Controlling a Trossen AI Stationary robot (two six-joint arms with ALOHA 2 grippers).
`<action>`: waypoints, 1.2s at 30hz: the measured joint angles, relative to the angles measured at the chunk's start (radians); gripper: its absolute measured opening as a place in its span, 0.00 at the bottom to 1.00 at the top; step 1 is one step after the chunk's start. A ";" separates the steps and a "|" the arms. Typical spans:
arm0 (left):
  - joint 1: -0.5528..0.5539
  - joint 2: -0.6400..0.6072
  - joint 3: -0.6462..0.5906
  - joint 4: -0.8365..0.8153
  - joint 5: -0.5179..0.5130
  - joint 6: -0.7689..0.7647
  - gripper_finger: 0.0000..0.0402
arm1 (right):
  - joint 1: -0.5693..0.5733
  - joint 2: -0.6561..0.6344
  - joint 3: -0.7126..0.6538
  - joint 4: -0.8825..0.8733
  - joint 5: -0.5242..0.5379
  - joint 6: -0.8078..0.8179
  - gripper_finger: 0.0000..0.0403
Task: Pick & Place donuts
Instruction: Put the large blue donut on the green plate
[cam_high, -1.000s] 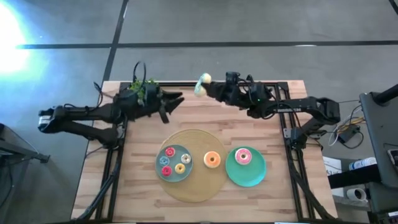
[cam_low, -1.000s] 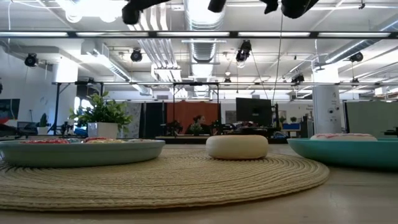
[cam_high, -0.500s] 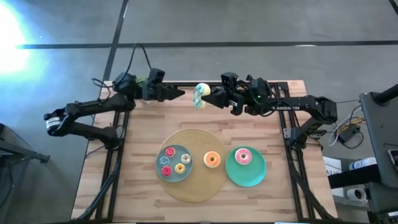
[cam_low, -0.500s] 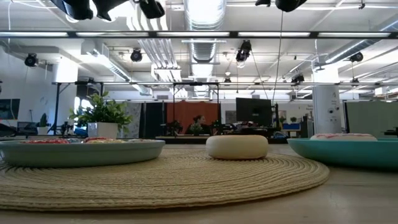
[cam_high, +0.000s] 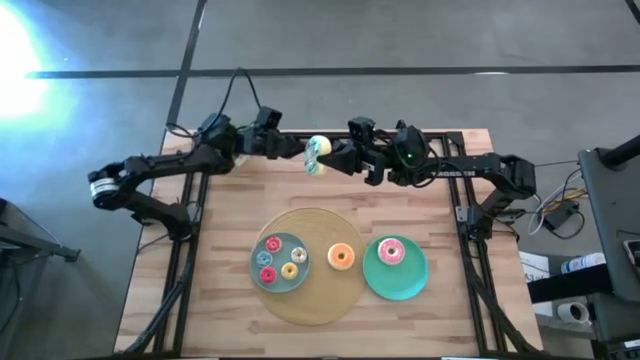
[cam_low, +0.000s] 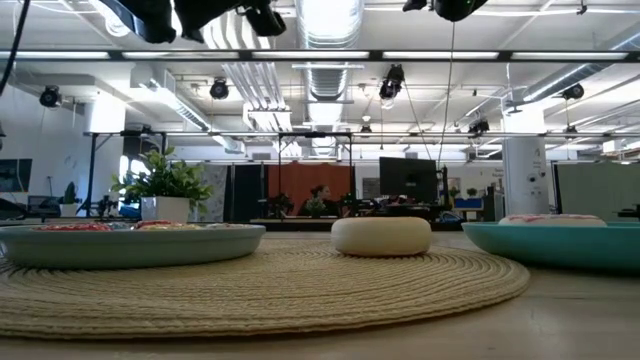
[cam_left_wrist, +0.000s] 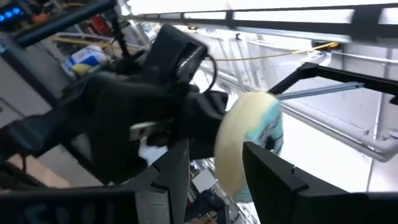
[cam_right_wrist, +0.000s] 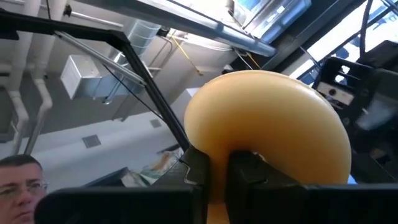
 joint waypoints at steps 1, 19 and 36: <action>0.000 0.002 0.007 0.005 0.004 0.001 0.31 | 0.000 -0.001 0.000 0.000 0.001 0.000 0.04; -0.014 0.042 0.062 0.018 0.045 0.001 0.31 | -0.003 -0.002 0.008 -0.003 0.003 -0.010 0.04; -0.030 0.038 0.070 0.023 0.072 0.063 0.31 | -0.003 -0.002 0.011 -0.003 0.003 -0.022 0.04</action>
